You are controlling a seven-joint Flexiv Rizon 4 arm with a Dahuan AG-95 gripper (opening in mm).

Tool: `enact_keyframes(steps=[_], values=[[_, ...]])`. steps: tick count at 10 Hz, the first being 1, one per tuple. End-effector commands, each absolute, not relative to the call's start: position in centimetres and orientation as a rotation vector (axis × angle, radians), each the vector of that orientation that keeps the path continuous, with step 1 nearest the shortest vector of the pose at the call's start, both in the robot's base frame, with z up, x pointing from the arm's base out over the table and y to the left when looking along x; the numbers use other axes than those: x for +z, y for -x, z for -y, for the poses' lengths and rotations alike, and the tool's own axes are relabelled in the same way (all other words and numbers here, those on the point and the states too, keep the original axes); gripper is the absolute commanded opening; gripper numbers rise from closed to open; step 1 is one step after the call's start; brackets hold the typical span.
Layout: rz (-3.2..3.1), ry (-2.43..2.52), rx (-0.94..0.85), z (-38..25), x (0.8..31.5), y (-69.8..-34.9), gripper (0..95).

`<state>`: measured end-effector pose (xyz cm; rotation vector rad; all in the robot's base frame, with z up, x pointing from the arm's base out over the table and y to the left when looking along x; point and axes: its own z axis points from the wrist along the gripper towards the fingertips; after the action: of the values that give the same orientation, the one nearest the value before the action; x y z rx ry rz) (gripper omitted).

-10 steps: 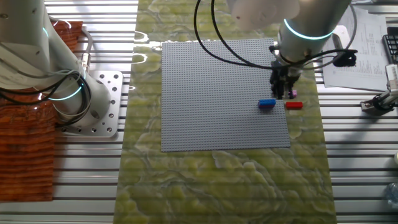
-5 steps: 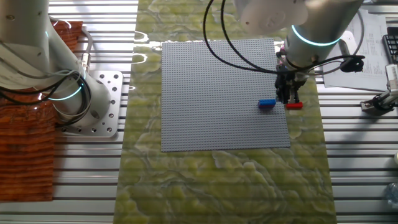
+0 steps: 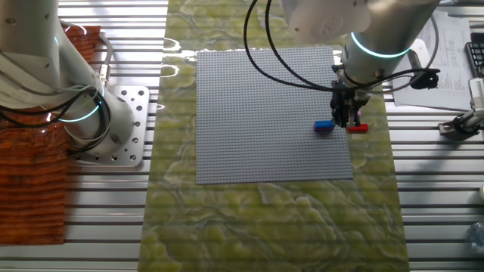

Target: Stack small Lego blocks one on top of the other

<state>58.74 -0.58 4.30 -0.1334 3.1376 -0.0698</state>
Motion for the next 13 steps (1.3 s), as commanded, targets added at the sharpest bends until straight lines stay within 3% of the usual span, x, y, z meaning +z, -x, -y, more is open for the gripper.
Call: enact_keyframes(steps=[1,13], values=[[-3.144,0.138,-0.066,0.5,4.4,-58.7,0.0],[-3.171,0.191,-0.057,0.8,3.4,-58.5,0.0]])
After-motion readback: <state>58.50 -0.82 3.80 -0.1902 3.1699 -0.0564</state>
